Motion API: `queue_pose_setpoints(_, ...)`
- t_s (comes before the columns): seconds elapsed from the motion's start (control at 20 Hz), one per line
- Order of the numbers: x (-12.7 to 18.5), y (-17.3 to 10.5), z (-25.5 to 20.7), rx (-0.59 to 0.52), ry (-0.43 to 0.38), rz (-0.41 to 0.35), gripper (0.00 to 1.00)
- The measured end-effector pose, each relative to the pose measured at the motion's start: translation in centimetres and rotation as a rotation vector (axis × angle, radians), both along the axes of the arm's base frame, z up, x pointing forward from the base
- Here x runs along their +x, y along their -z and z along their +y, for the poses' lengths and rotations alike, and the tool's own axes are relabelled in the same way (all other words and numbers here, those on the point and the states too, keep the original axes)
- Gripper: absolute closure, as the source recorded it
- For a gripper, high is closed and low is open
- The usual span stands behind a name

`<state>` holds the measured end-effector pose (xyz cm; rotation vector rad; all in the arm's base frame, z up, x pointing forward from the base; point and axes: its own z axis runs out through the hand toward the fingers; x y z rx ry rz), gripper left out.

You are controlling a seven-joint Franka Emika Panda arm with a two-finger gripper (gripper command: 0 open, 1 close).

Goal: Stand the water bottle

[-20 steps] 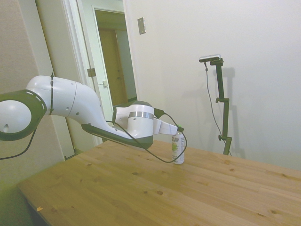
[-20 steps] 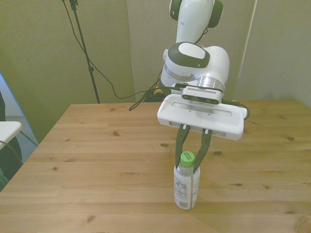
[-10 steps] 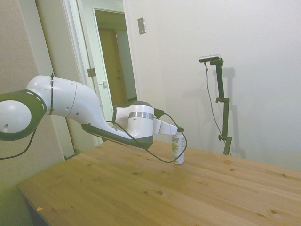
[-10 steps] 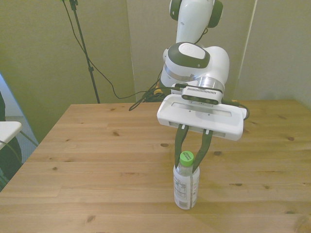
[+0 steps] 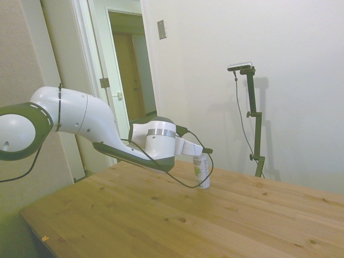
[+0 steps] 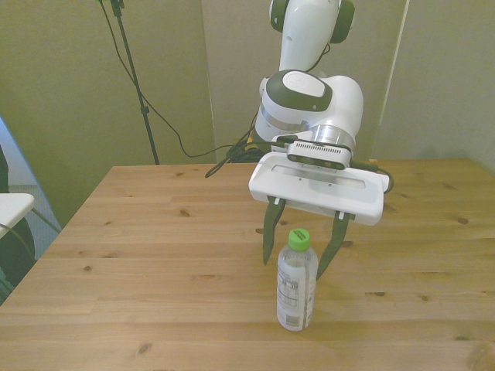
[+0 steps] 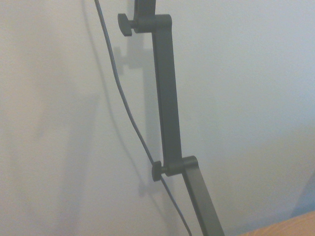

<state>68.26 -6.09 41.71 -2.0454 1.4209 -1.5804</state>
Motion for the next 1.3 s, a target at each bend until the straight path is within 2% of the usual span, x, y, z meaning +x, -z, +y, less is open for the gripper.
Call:
queue_pose_setpoints(0.25,-3.8,-1.3,-0.4,0.056,-0.001,0.029,0.0)
queue_pose_setpoints(0.6,-9.5,-4.4,1.9,0.112,-0.045,0.127,0.0)
queue_pose_setpoints(1.0,-13.2,-2.8,6.9,0.186,-0.062,0.378,0.0)
queue_pose_setpoints(1.15,-13.8,-4.7,8.7,0.214,-0.076,0.497,0.0)
queue_pose_setpoints(1.3,-14.9,-8.8,8.3,0.235,-0.114,0.618,0.0)
